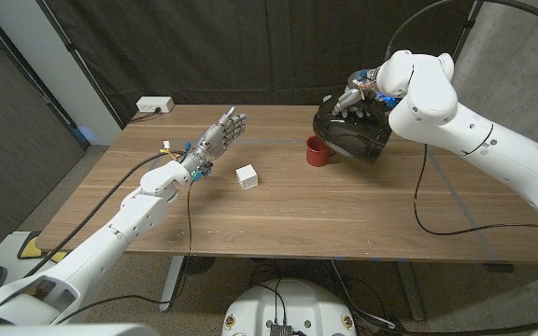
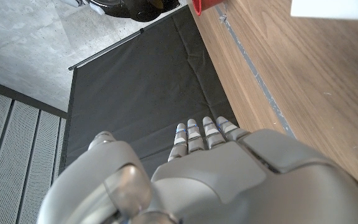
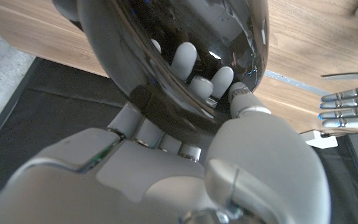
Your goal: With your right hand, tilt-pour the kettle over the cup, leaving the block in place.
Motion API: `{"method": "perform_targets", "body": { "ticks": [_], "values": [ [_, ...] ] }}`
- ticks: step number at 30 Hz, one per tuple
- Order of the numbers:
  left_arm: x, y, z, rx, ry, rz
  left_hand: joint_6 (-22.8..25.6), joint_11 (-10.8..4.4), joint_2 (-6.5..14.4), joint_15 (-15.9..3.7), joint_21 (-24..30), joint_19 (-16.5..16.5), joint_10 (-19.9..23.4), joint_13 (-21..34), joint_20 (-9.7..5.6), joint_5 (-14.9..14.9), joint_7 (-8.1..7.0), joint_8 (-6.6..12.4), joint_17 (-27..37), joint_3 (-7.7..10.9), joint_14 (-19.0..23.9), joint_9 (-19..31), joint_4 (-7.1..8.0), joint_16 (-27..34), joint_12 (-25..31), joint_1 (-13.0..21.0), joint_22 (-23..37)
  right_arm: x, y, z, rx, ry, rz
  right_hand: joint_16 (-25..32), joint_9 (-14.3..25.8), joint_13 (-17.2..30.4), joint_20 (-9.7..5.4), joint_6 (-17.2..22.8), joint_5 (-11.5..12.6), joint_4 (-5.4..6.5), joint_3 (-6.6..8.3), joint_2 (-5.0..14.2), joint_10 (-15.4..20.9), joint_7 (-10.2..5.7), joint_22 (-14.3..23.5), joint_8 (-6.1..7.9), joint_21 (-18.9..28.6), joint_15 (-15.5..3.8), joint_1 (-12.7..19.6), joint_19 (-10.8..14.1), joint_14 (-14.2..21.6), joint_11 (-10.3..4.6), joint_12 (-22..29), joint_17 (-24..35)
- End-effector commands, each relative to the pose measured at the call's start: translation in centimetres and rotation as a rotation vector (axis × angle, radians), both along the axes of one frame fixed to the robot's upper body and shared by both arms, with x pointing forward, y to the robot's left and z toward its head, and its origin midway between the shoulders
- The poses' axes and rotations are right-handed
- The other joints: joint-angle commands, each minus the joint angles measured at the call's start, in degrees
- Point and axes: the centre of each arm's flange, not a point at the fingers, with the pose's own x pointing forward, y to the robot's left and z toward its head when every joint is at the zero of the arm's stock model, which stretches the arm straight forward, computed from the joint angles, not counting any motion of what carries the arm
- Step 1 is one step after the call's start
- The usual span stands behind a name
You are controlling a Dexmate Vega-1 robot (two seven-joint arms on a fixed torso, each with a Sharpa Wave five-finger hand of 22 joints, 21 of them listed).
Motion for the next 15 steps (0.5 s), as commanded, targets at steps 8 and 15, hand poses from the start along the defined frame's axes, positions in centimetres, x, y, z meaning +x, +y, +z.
{"method": "perform_targets", "body": {
  "ticks": [8, 15],
  "values": [
    [0.9, -0.3, 0.7, 0.013, -0.002, -0.007, 0.18, 0.02, 0.14, -0.20, -0.27, -0.66, 0.27, 0.23, -0.03, -0.26, 0.05, 0.08, 0.27, -0.46, -0.11, 0.13, 0.03, -0.19, -0.18, 0.31, 0.14, -1.6, -3.0, -2.1, 0.183, -0.093, 0.006, 0.42, -0.14, -0.88, -8.05, 0.40, 0.27, 0.04, 0.99, 7.60, 0.27, -0.40, -0.25, -0.35, 0.88, -1.20, -6.93, -0.50, 0.19, 0.07, -1.25, 0.11],
    [0.9, -0.6, 1.0, 0.025, 0.003, 0.000, 0.17, 0.08, 0.17, -0.20, -0.27, -0.68, 0.20, 0.22, -0.07, -0.28, 0.18, 0.07, 0.27, -0.53, -0.12, 0.12, 0.03, -0.19, -0.21, 0.34, 0.14, -2.5, -4.8, -3.4, 0.288, -0.148, 0.015, 0.45, -0.25, -1.03, -8.06, 0.36, 0.27, 0.06, 1.13, 7.60, 0.38, -0.43, -0.46, -0.46, 1.22, -1.18, -7.02, -0.63, 0.11, 0.07, -1.67, 0.13]
  ]
}}
